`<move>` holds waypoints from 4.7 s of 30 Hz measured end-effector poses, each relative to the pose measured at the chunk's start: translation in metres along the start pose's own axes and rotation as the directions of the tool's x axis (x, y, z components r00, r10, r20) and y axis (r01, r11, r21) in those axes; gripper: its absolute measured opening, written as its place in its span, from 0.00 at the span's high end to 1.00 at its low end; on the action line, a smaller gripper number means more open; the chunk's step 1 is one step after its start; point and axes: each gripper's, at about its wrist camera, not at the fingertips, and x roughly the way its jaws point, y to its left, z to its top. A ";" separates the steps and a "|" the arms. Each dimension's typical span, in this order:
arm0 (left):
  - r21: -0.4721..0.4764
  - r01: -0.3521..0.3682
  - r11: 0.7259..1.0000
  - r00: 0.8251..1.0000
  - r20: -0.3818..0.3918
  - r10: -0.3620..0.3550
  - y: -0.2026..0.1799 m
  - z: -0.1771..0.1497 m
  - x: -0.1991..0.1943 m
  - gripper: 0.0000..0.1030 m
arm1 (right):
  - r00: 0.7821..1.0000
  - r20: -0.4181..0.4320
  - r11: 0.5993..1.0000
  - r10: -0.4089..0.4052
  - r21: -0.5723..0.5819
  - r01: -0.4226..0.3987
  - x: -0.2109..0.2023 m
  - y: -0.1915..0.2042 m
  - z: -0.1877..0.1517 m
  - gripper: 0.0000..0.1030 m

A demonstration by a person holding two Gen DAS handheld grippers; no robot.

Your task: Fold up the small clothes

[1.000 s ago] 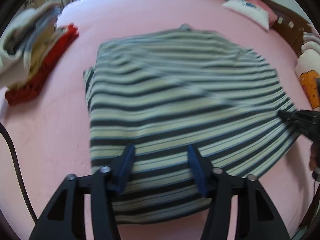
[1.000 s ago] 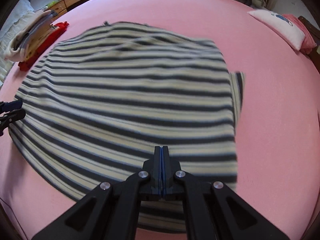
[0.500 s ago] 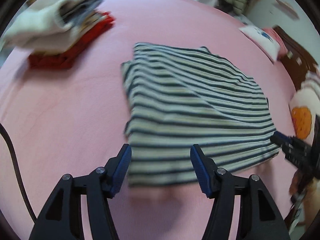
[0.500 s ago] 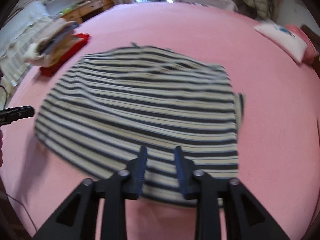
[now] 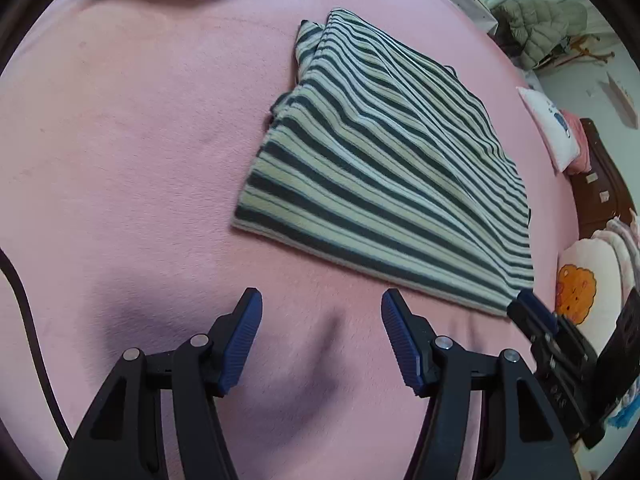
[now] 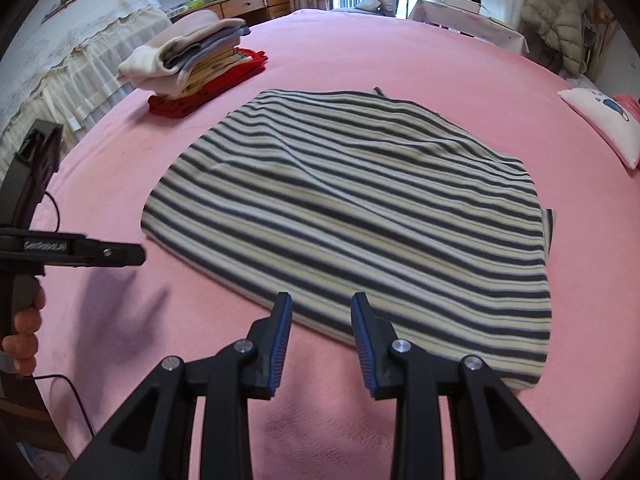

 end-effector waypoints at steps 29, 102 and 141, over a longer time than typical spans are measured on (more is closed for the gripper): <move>-0.255 0.342 0.904 0.937 0.162 -0.309 0.035 0.011 0.047 0.41 | 0.995 0.030 0.988 -0.091 0.125 0.087 0.021 0.008 -0.009 0.70; 0.788 -0.006 0.616 0.984 0.116 -0.138 -0.299 -0.071 0.138 0.89 | 0.981 -0.052 0.861 -0.187 0.471 0.189 -0.040 -0.200 -0.114 0.88; 0.591 0.034 0.806 0.990 0.089 -0.108 -0.306 -0.062 0.131 0.60 | 0.997 -0.070 0.958 -0.035 0.281 0.053 0.088 -0.272 0.078 0.77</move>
